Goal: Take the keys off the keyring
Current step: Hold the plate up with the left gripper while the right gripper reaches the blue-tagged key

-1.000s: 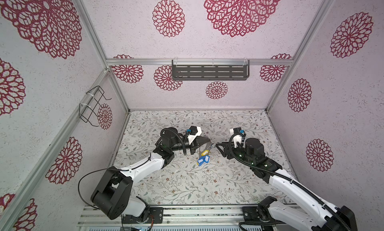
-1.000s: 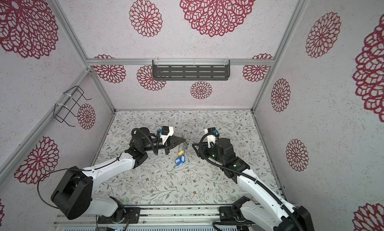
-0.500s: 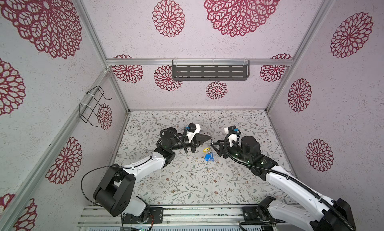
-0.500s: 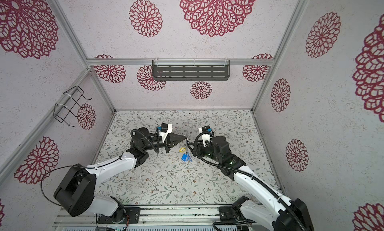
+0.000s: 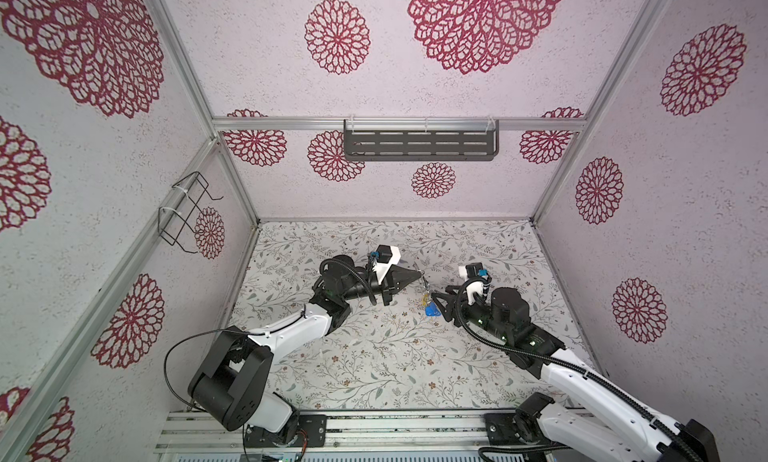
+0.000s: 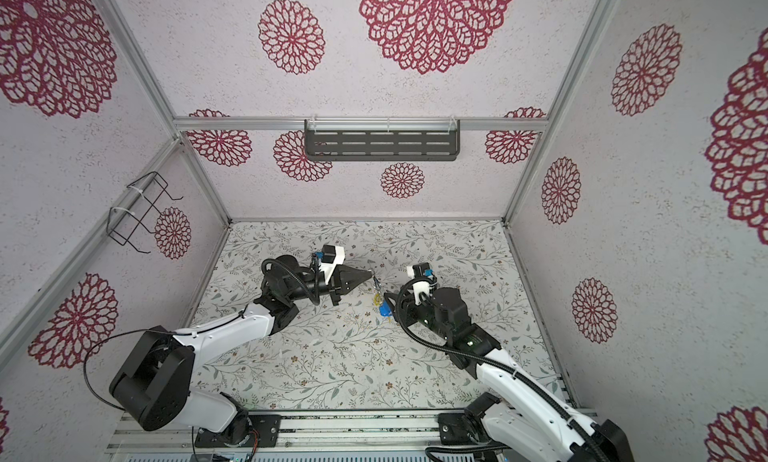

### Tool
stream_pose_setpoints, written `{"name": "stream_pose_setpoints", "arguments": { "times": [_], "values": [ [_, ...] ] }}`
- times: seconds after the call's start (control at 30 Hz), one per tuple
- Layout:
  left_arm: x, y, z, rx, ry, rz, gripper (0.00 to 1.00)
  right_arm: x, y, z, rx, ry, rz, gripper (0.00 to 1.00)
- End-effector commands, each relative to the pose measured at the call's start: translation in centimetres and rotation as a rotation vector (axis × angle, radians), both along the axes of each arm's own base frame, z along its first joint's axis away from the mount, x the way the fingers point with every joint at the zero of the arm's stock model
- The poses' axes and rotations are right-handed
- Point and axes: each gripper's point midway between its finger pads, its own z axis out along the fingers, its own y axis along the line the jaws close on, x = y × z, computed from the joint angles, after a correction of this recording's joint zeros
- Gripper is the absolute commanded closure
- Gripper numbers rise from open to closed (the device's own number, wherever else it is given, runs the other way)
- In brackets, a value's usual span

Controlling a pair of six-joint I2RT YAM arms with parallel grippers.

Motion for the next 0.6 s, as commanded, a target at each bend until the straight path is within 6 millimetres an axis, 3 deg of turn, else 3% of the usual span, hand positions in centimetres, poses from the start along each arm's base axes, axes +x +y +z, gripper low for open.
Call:
{"name": "stream_pose_setpoints", "arguments": {
  "times": [0.0, 0.17, 0.57],
  "values": [
    [0.4, 0.0, 2.0, -0.042, -0.052, -0.004, 1.00, -0.1, 0.5, 2.7, 0.040, -0.109, 0.028, 0.34],
    [0.4, 0.0, 2.2, -0.050, -0.047, -0.009, 1.00, 0.3, 1.4, 2.7, 0.042, -0.094, 0.057, 0.34],
    [0.3, 0.0, 2.0, -0.057, -0.041, -0.008, 1.00, 0.8, 3.2, 4.9, 0.110, -0.131, 0.088, 0.32]
  ]
}}
